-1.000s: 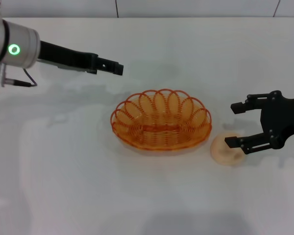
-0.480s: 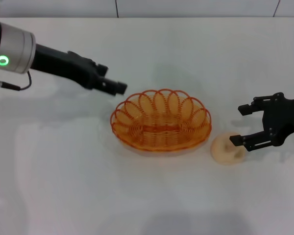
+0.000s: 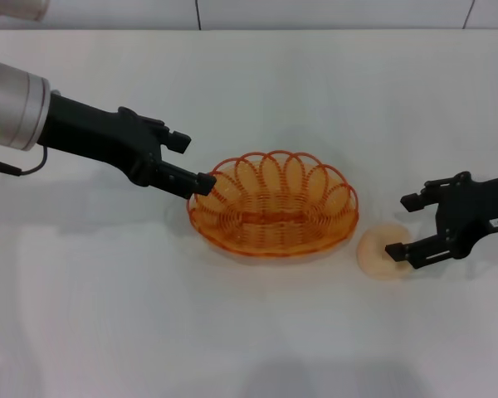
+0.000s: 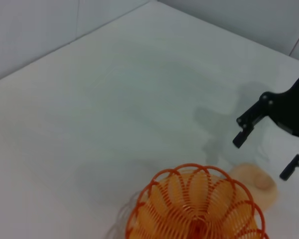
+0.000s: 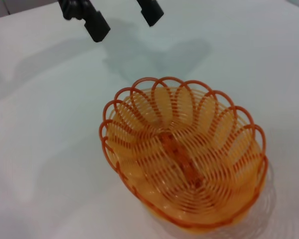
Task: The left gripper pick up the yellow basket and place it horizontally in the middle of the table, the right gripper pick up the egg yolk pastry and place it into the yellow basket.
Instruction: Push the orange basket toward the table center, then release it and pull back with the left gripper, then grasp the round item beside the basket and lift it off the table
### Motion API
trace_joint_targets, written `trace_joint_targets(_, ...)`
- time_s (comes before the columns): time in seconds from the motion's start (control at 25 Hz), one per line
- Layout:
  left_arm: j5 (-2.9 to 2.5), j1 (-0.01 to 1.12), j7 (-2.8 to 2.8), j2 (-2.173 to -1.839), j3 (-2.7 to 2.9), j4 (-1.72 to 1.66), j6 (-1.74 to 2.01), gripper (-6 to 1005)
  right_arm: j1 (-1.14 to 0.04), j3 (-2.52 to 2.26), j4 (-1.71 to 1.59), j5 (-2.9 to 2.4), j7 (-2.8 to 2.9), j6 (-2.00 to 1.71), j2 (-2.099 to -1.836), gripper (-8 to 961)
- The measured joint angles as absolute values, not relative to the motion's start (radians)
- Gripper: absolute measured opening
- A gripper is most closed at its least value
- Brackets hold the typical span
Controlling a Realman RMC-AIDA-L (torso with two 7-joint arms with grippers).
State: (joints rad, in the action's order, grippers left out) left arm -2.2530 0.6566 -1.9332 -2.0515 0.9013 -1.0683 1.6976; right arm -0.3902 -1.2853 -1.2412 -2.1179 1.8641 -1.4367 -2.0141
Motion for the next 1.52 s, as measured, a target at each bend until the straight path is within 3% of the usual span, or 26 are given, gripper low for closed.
trace_joint_targets(0.64,-2.25,0.643,-1.939,-2.06,0.897,-1.071,1.704,885,-0.42,-1.347,-1.188,-2.155,1.887,-1.389,-2.014,744)
trace_joint_targets(0.84,-2.25,0.643,-1.941,-2.061,0.897,-1.071,1.704,884,-0.422,-1.348,-1.183,-2.155,1.887,-1.392,-2.014,521)
trace_joint_targets(1.16,-2.25,0.643,-1.941,-2.062,0.896,-1.071,1.702,884,-0.429,-1.349,-1.187,-2.178,1.897,-1.397,-2.013,344)
trace_joint_targets(1.52,-2.25,0.64,-1.935,-2.063,0.894,-1.071,1.693,883,-0.43,-1.349,-1.194,-2.181,1.898,-1.389,-2.014,283)
